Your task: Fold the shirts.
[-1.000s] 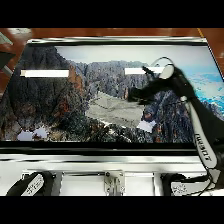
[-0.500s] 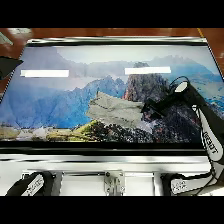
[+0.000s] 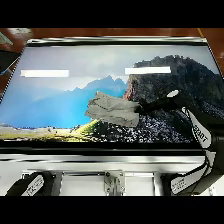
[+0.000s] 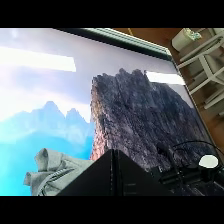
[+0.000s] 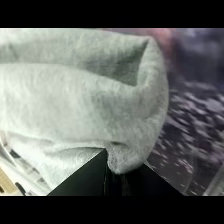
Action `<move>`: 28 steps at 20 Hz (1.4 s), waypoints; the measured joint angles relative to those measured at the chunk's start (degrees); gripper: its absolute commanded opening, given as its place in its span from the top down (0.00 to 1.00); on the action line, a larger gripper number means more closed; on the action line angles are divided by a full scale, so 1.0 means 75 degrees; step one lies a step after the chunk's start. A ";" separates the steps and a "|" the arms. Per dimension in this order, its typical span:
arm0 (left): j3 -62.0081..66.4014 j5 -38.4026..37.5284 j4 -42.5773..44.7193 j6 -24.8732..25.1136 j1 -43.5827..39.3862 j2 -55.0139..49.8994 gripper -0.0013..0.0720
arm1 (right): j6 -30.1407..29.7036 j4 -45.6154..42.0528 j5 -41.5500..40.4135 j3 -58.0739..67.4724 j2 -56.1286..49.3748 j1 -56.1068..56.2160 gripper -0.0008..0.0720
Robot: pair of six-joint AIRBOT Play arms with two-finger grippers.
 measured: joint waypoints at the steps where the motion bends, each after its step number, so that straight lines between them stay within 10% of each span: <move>1: 0.0000 0.0038 0.0000 -0.0009 -0.0038 0.0000 0.93 | -0.0402 0.0256 0.0079 0.0125 0.0029 0.0009 0.91; 5: -0.0003 0.0099 0.0000 -0.0026 -0.0259 0.0000 0.93 | -0.1180 0.0973 0.0624 0.1486 0.0679 -0.0114 0.91; 14: -0.0003 -0.0137 0.0023 0.0061 -0.0592 -0.0003 0.93 | 0.1973 0.0915 0.2713 0.6577 0.1614 -0.2288 0.91; 28: -0.0003 -0.1113 0.0029 0.0221 -0.0618 0.0000 0.93 | 0.2704 -0.0871 0.4462 0.7070 0.1195 -0.4167 0.91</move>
